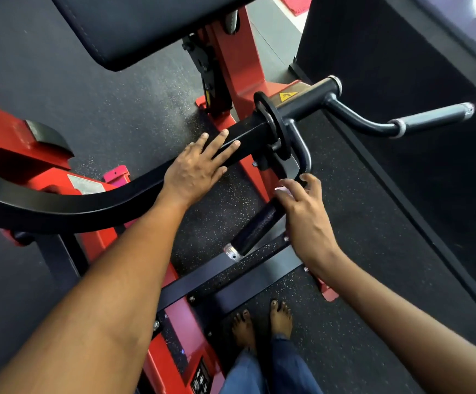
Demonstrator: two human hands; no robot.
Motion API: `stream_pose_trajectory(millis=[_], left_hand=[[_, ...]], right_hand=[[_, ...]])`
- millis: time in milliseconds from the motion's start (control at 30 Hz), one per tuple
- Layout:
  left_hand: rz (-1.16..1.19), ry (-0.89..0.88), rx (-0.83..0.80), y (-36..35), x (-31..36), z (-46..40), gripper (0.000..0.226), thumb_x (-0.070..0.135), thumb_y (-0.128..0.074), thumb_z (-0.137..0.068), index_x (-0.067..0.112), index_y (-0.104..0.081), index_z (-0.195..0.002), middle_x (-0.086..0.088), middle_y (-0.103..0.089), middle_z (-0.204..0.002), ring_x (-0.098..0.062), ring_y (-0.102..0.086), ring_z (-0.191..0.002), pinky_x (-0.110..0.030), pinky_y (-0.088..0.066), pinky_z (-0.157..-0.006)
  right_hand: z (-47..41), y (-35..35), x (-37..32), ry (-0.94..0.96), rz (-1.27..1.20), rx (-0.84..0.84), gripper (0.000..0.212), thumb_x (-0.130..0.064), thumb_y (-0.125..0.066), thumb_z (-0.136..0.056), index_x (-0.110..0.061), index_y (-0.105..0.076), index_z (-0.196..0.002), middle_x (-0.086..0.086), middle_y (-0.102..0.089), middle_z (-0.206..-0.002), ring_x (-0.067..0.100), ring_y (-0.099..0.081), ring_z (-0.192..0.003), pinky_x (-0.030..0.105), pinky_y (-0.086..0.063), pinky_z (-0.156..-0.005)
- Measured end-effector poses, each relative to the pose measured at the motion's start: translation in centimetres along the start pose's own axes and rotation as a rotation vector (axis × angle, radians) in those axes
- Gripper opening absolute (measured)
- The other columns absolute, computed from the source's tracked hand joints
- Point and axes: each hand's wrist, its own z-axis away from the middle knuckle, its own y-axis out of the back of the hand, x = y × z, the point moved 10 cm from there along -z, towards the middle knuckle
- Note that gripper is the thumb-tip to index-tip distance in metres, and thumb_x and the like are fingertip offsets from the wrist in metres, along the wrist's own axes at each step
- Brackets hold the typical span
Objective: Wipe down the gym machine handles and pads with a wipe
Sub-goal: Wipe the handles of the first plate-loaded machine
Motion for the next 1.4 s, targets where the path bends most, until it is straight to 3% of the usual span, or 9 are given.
stream_pose_trajectory(millis=[167,300,467,633,800,967,1067,1200,1400], left_hand=[[-0.016,-0.003,0.027,-0.1,0.0,0.1,0.058,0.035,-0.041,-0.1,0.028,-0.017,-0.152,-0.006,-0.03,-0.157,-0.04,-0.049,-0.127,-0.05,-0.051,-0.093],[-0.015,-0.02,0.045,0.1,0.2,0.0,0.055,0.041,-0.029,-0.101,0.027,-0.013,-0.152,-0.007,-0.032,-0.155,-0.04,-0.051,-0.124,-0.049,-0.053,-0.089],[-0.13,-0.035,0.122,0.4,0.5,0.3,0.06,0.04,-0.024,-0.101,0.023,0.0,-0.153,-0.009,-0.026,-0.158,-0.046,-0.046,-0.128,-0.047,-0.052,-0.091],[-0.136,-0.016,0.111,0.3,0.3,0.1,0.055,0.04,-0.025,-0.102,0.026,-0.012,-0.153,-0.011,-0.037,-0.152,-0.04,-0.059,-0.112,-0.043,-0.057,-0.077],[-0.11,-0.016,0.102,0.1,0.2,0.1,0.052,0.039,-0.027,-0.101,0.026,-0.02,-0.15,-0.013,-0.044,-0.147,-0.039,-0.061,-0.107,-0.044,-0.057,-0.078],[-0.113,-0.005,0.094,0.0,0.1,-0.1,0.052,0.039,-0.028,-0.101,0.026,-0.02,-0.15,-0.013,-0.045,-0.146,-0.039,-0.061,-0.107,-0.045,-0.057,-0.078],[-0.101,-0.006,0.082,-0.1,0.1,-0.1,0.052,0.039,-0.028,-0.1,0.026,-0.019,-0.15,-0.013,-0.045,-0.146,-0.041,-0.06,-0.108,-0.046,-0.057,-0.078],[-0.106,-0.005,0.093,0.1,0.1,-0.1,0.052,0.039,-0.028,-0.099,0.026,-0.021,-0.15,-0.013,-0.046,-0.145,-0.04,-0.061,-0.107,-0.045,-0.057,-0.076],[-0.122,-0.01,0.102,0.2,0.1,-0.1,0.053,0.038,-0.029,-0.099,0.025,-0.021,-0.149,-0.013,-0.047,-0.145,-0.04,-0.062,-0.105,-0.044,-0.057,-0.076]], right_hand=[[2.7,-4.7,-8.0,0.613,0.086,-0.441,0.017,-0.004,-0.058,-0.082,-0.009,-0.067,-0.096,0.007,-0.062,-0.094,0.025,-0.058,-0.089,0.036,-0.052,-0.078],[-4.5,-1.9,-1.6,0.036,0.353,-0.346,0.029,-0.008,-0.055,-0.087,-0.008,-0.053,-0.116,0.011,-0.055,-0.115,0.029,-0.05,-0.108,0.038,-0.038,-0.093],[-0.5,-5.8,-8.0,0.315,0.166,-0.655,0.03,-0.011,-0.057,-0.09,-0.013,-0.057,-0.119,0.004,-0.06,-0.116,0.021,-0.058,-0.104,0.036,-0.048,-0.094],[-4.4,-2.0,-1.8,0.016,0.371,-0.422,0.031,-0.007,-0.052,-0.088,-0.008,-0.052,-0.119,0.011,-0.053,-0.117,0.028,-0.051,-0.11,0.036,-0.039,-0.095],[0.4,-5.0,-8.4,0.294,0.111,-0.609,0.033,-0.011,-0.05,-0.093,-0.014,-0.053,-0.126,0.005,-0.054,-0.122,0.022,-0.05,-0.113,0.033,-0.04,-0.098],[-3.9,-2.3,-1.9,-0.108,0.402,-0.396,0.032,-0.007,-0.053,-0.088,-0.006,-0.051,-0.12,0.013,-0.055,-0.117,0.029,-0.049,-0.111,0.036,-0.039,-0.096],[-1.6,-5.6,-6.9,0.066,0.282,-0.616,0.032,-0.01,-0.05,-0.092,-0.008,-0.054,-0.124,0.012,-0.057,-0.12,0.028,-0.053,-0.111,0.039,-0.045,-0.097],[-3.3,-5.8,-6.7,0.099,0.285,-0.737,0.028,-0.014,-0.047,-0.093,-0.014,-0.06,-0.118,0.005,-0.064,-0.11,0.022,-0.062,-0.092,0.03,-0.048,-0.069],[-4.0,-8.7,-6.6,0.052,0.523,-0.962,0.038,-0.022,-0.039,-0.1,-0.01,-0.049,-0.134,0.01,-0.049,-0.137,0.033,-0.046,-0.127,0.045,-0.043,-0.098]])
